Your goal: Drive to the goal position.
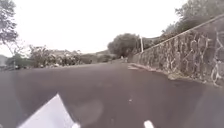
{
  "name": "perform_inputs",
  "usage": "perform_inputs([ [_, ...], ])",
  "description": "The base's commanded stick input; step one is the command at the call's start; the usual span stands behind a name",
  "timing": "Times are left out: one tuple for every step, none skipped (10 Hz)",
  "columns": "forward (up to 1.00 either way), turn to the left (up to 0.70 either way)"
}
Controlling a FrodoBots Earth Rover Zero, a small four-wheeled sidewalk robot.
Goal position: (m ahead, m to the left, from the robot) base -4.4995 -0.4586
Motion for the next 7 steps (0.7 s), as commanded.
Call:
perform_inputs([
  [0.50,0.00],
  [0.50,0.00],
  [0.50,0.00],
  [0.50,0.00],
  [0.50,0.00],
  [0.50,0.00],
  [0.50,0.00],
])
